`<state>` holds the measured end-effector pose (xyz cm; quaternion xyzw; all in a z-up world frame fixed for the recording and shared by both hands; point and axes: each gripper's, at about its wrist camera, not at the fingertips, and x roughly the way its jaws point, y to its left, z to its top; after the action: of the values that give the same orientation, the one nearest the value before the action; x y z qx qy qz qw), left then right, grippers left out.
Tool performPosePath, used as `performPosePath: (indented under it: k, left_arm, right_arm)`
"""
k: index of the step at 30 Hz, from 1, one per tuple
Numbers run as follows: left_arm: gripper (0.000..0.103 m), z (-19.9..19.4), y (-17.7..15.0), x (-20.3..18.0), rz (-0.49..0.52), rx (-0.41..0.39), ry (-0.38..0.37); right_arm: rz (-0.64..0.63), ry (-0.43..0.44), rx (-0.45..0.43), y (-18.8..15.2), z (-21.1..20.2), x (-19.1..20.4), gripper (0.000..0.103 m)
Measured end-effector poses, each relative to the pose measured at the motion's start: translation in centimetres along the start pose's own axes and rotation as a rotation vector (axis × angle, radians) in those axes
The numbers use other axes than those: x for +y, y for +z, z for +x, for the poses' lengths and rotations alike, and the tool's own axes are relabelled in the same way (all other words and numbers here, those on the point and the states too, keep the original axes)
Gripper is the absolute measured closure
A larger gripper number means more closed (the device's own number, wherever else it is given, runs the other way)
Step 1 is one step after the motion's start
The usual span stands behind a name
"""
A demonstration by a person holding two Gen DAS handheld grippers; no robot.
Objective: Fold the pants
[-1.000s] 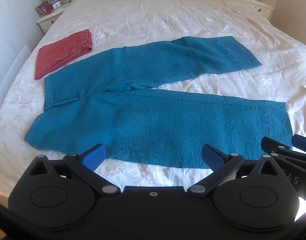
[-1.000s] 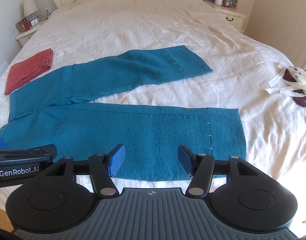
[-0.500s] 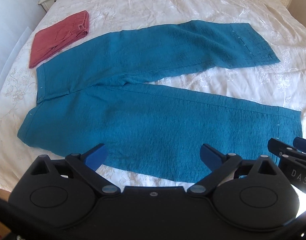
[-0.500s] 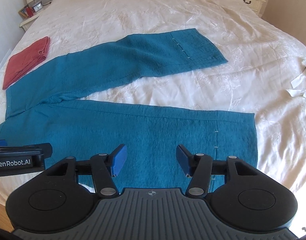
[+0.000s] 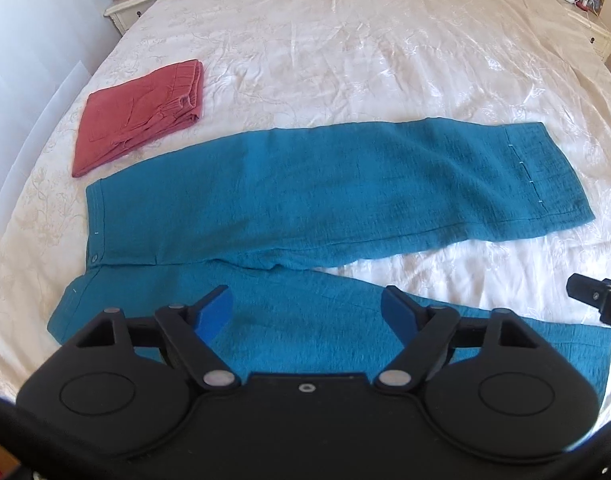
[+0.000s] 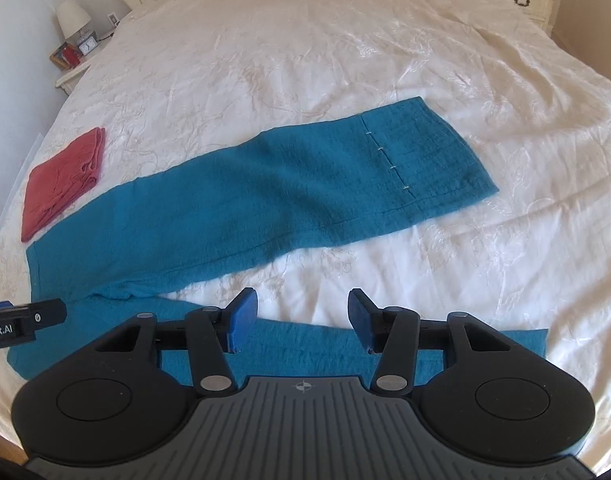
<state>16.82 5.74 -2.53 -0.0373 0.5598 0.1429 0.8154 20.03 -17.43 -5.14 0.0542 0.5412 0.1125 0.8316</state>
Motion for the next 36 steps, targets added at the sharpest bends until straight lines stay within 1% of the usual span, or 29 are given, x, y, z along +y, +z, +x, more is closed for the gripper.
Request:
performPosePath:
  k: [3,4,5,6,8,11,15,21,25,28,30,33,36]
  left_arm:
    - [0.029,1.7,1.6,0.4,0.014,0.014,0.004]
    - [0.033,2.3,2.0,0.5,0.023,0.018,0.005]
    - [0.035,3.0,2.5,0.5,0.033,0.026,0.002]
    - [0.037,3.7,3.0,0.5,0.045,0.03,-0.002]
    - [0.037,5.1,4.1,0.6,0.064,0.034,-0.008]
    - [0.037,7.0,5.6,0.9,0.08,0.033,-0.01]
    - [0.036,9.5,7.6,1.8,0.069,0.029,-0.012]
    - [0.035,13.2,9.6,3.2,0.031,0.057,-0.022]
    - [0.035,14.9,10.3,4.2,0.011,0.069,-0.011]
    - [0.034,15.8,10.5,5.0,-0.01,0.076,-0.015]
    - [0.034,16.3,10.7,5.4,-0.02,0.083,-0.016]
    - [0.034,17.0,11.2,5.8,-0.027,0.094,-0.013]
    - [0.031,17.3,11.7,6.0,-0.038,0.1,-0.03]
  right_arm:
    - [-0.003,-0.021,0.035,1.5,1.8,0.1,0.054]
    - [-0.001,-0.038,0.049,2.0,2.5,0.2,0.056]
    - [0.005,-0.044,0.053,2.3,3.0,0.3,0.066]
    - [0.013,-0.042,0.062,2.9,3.7,0.4,0.07]
    - [0.045,-0.033,0.08,4.2,5.2,0.5,0.079]
    - [0.103,-0.036,0.082,6.3,7.4,0.6,0.078]
    - [0.227,-0.026,0.082,10.3,11.1,0.3,0.077]
    - [0.32,-0.113,0.058,15.9,17.7,-0.2,0.077]
    - [0.376,-0.137,0.02,18.7,21.7,-0.7,0.077]
    - [0.421,-0.164,0.006,20.0,24.3,-1.0,0.075]
    - [0.442,-0.175,0.014,20.7,25.9,-1.3,0.071]
    - [0.468,-0.204,0.06,20.9,27.9,-2.1,0.071]
    - [0.493,-0.223,0.106,20.3,28.4,-3.2,0.074]
